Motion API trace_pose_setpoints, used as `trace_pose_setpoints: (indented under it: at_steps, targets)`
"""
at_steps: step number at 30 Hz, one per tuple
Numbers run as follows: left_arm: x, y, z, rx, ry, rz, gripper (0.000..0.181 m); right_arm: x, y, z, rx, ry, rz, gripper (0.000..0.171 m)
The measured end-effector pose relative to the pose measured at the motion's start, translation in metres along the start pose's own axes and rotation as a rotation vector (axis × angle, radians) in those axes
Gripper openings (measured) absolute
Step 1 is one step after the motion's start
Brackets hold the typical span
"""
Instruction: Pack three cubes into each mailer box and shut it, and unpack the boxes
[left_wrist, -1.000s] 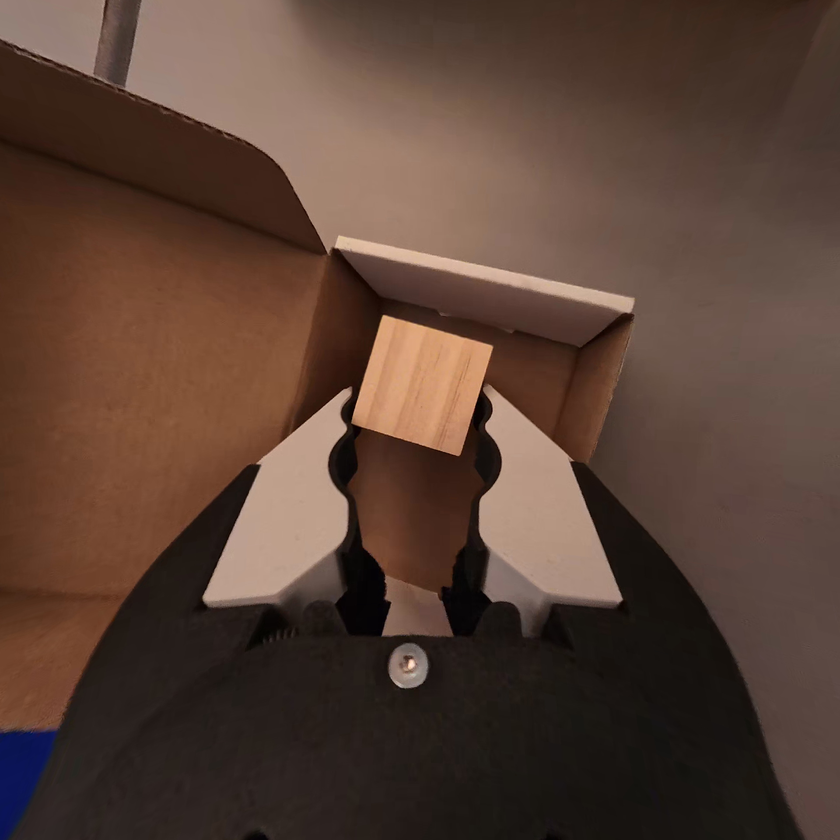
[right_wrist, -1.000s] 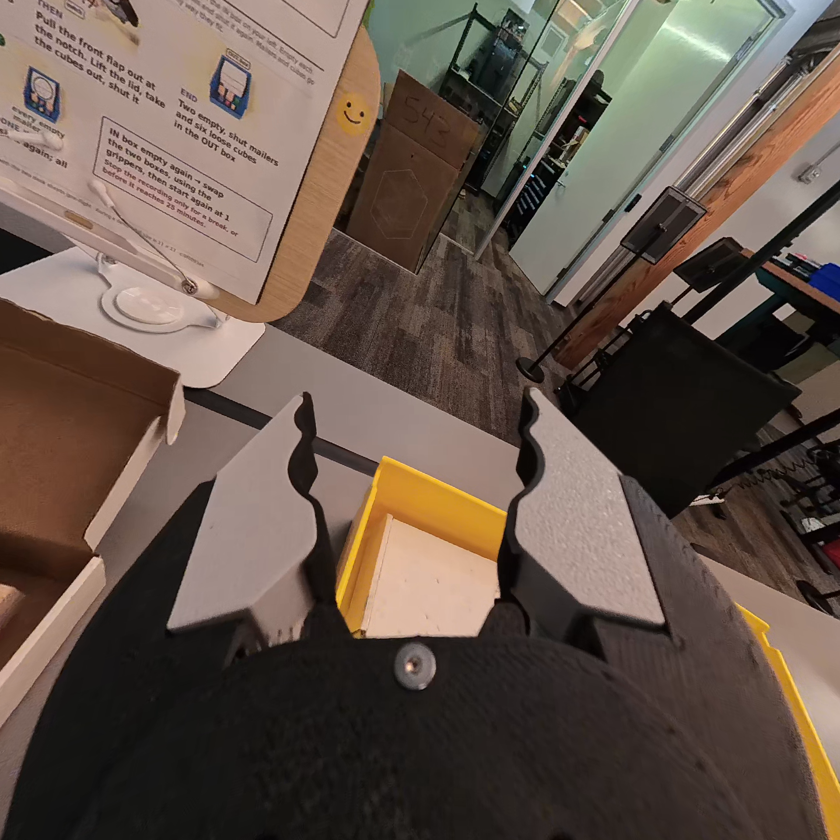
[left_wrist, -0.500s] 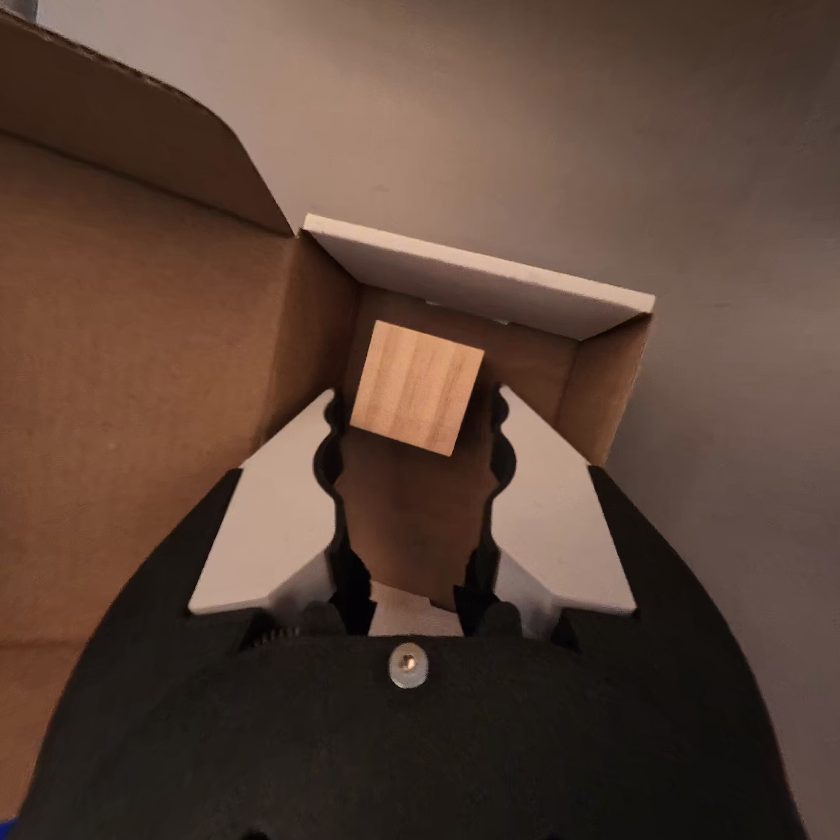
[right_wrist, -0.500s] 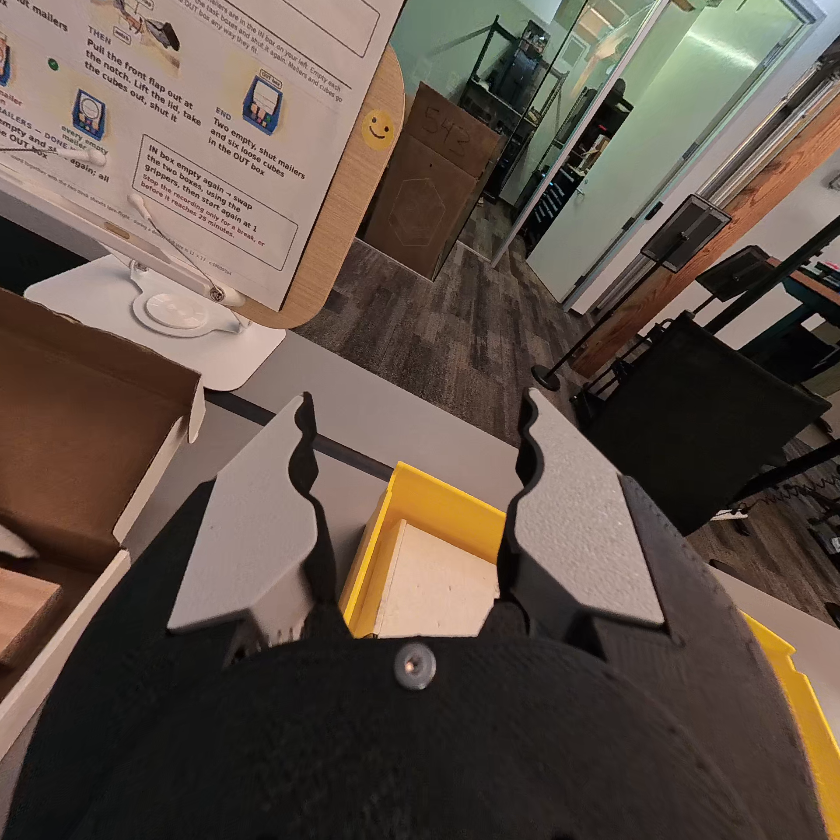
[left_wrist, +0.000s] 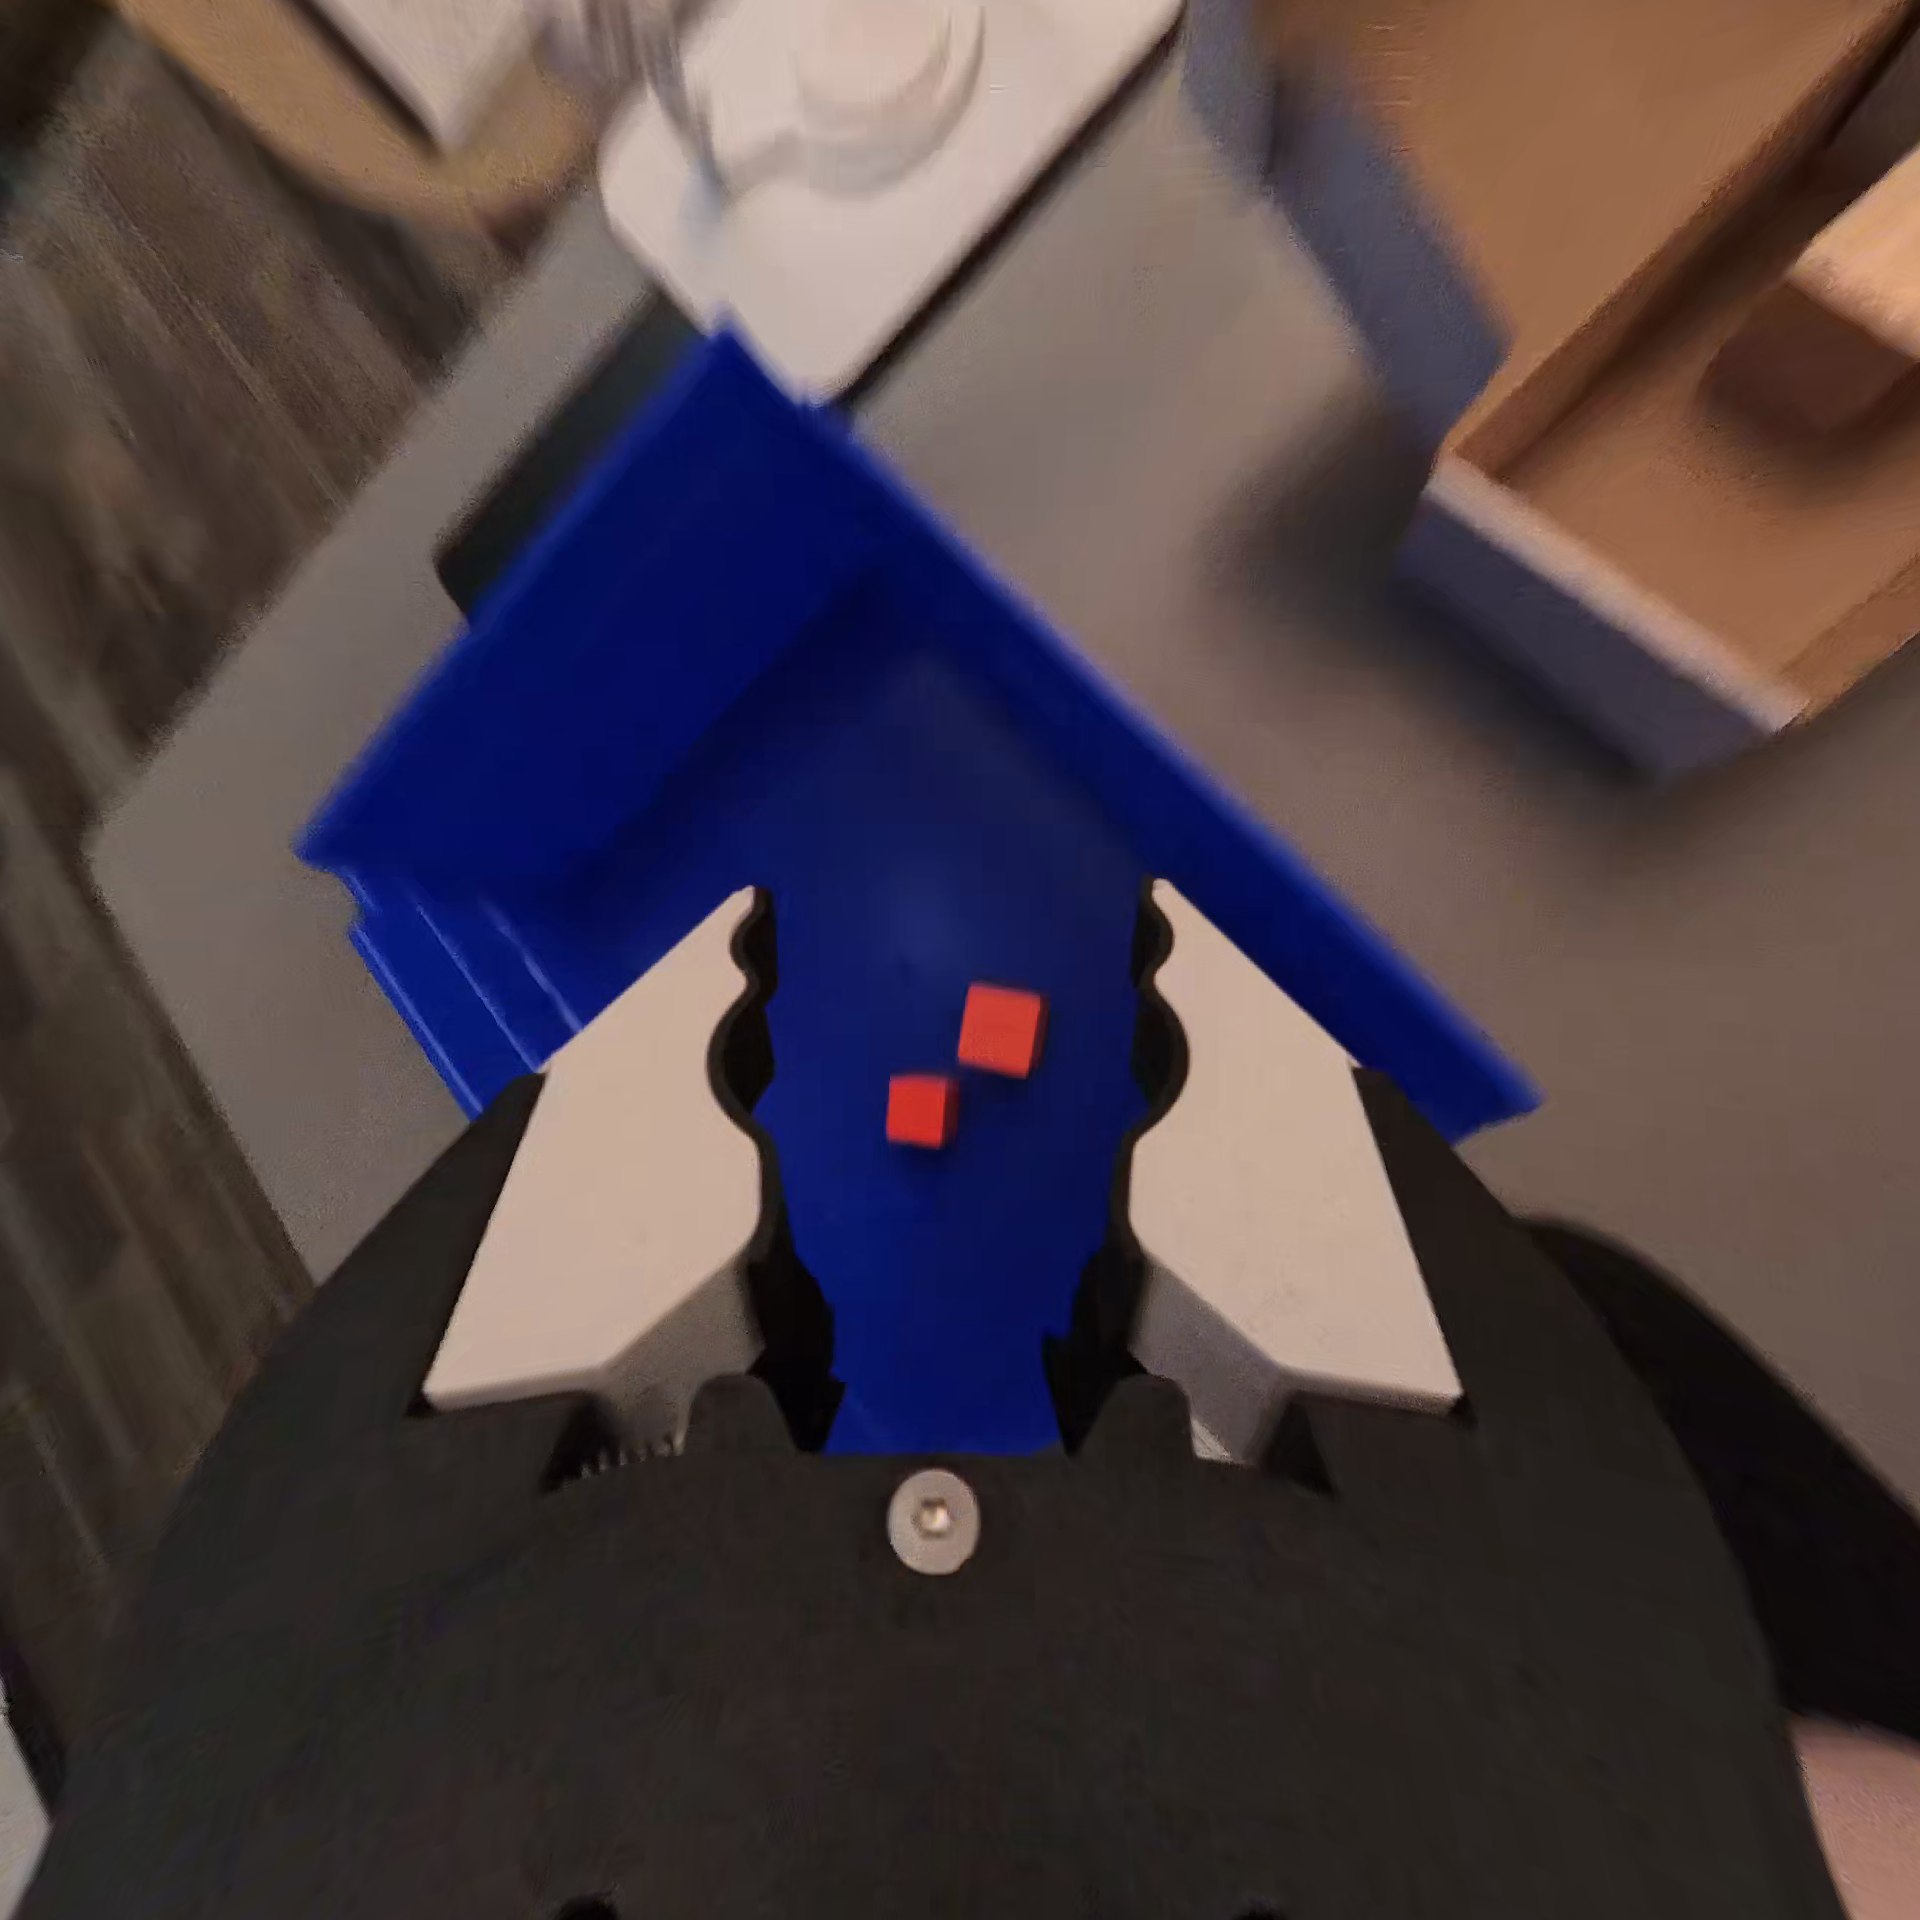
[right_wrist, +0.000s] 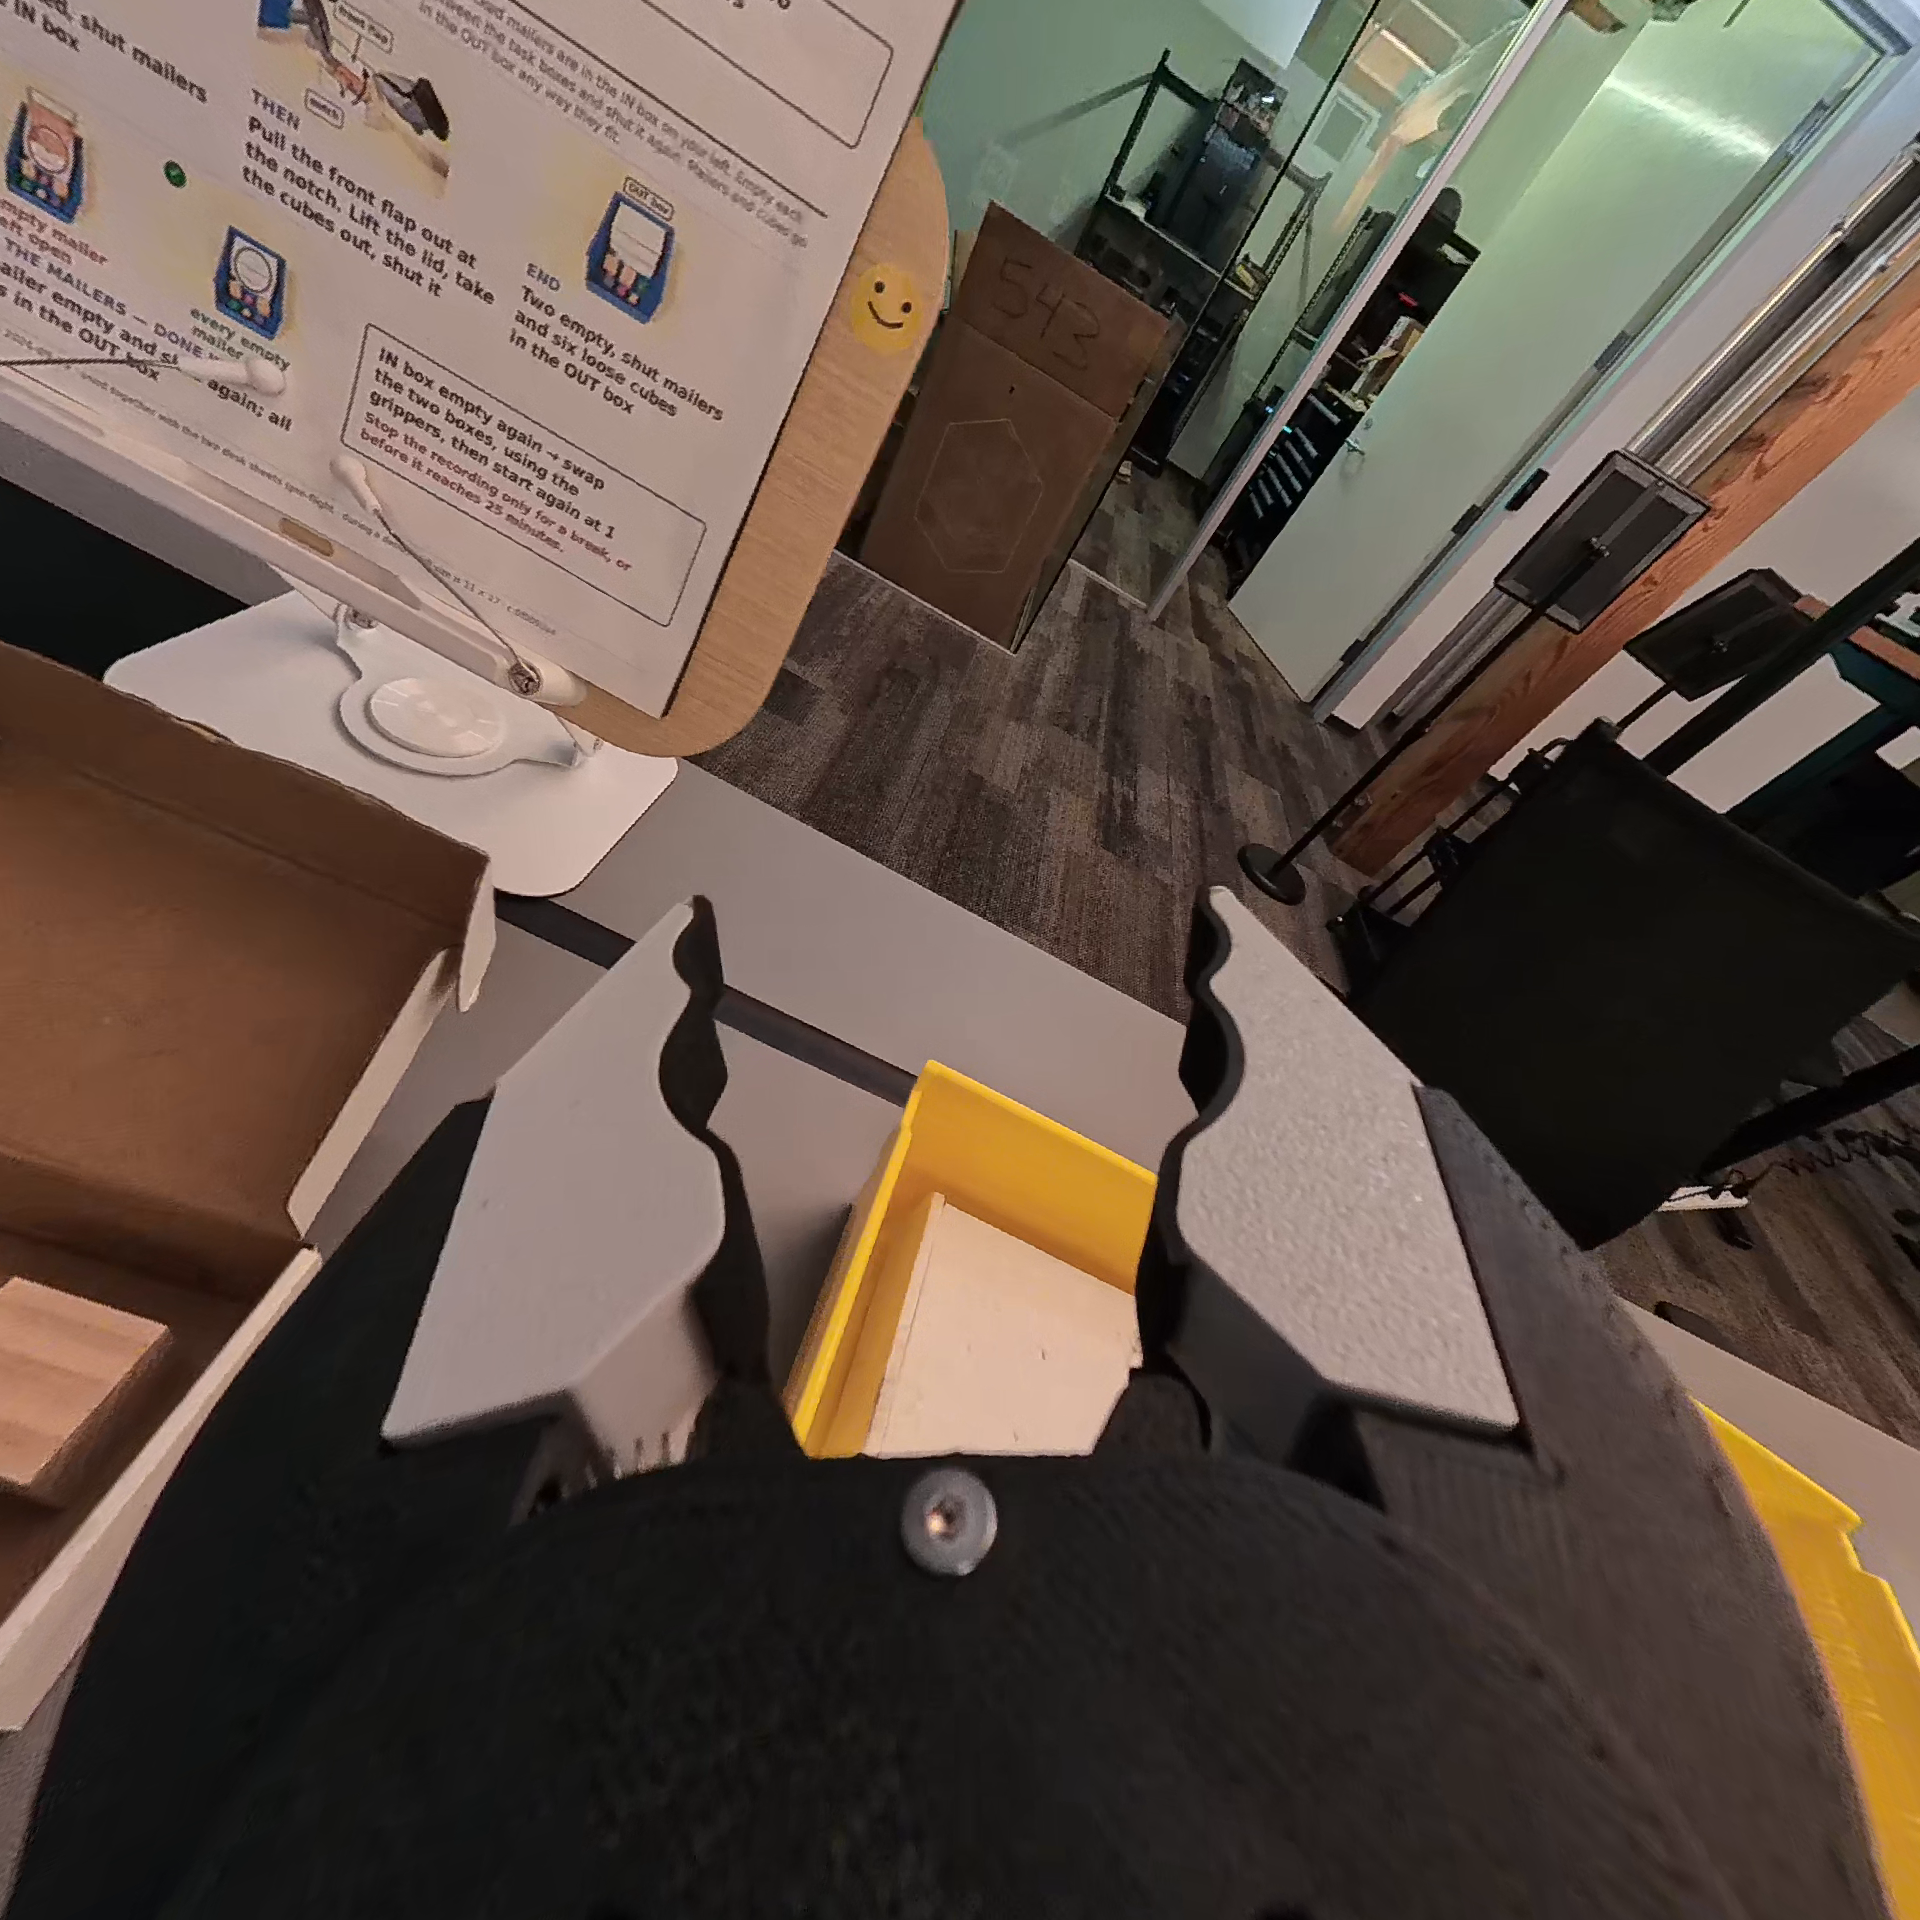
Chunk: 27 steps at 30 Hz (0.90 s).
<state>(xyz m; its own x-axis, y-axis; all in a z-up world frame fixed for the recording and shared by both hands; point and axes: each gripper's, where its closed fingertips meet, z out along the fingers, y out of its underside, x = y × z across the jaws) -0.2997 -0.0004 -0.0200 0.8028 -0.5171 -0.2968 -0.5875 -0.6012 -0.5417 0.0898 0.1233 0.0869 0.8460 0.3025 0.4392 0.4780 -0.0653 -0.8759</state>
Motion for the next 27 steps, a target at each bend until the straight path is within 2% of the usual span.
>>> trace_pose_setpoints:
  at_steps: [1,4,6,8,11,16,21,23,24,27]
  targets:
    - [-0.003,0.02,0.009,-0.059,0.038,-0.012,0.069,-0.003,0.0,0.001,-0.002,-0.007,-0.004,0.09]
    - [0.009,0.061,0.038,-0.17,0.198,0.013,0.066,-0.009,0.002,0.002,-0.014,-0.03,-0.025,0.09]
    - [0.006,0.084,0.055,-0.258,0.207,0.018,0.071,-0.01,0.005,0.003,-0.025,-0.037,-0.029,0.09]
    - [0.008,0.096,0.065,-0.307,0.235,0.012,0.068,-0.011,0.006,0.004,-0.029,-0.049,-0.021,0.09]
    - [0.012,0.094,0.075,-0.281,0.269,0.014,0.061,-0.009,0.009,0.006,-0.034,-0.054,-0.011,0.09]
    - [0.012,0.11,0.086,-0.344,0.277,0.01,0.059,-0.011,0.012,0.008,-0.045,-0.066,-0.009,0.09]
    - [0.012,0.114,0.09,-0.34,0.304,-0.013,0.038,-0.014,0.012,0.008,-0.051,-0.076,-0.024,0.09]
    - [0.012,0.117,0.092,-0.351,0.307,-0.014,0.036,-0.015,0.013,0.009,-0.055,-0.083,-0.024,0.09]
    - [0.014,0.118,0.092,-0.356,0.316,-0.015,0.028,-0.015,0.014,0.009,-0.057,-0.084,-0.024,0.09]
    - [0.015,0.117,0.086,-0.356,0.33,-0.005,0.027,-0.015,0.015,0.01,-0.06,-0.09,-0.019,0.089]
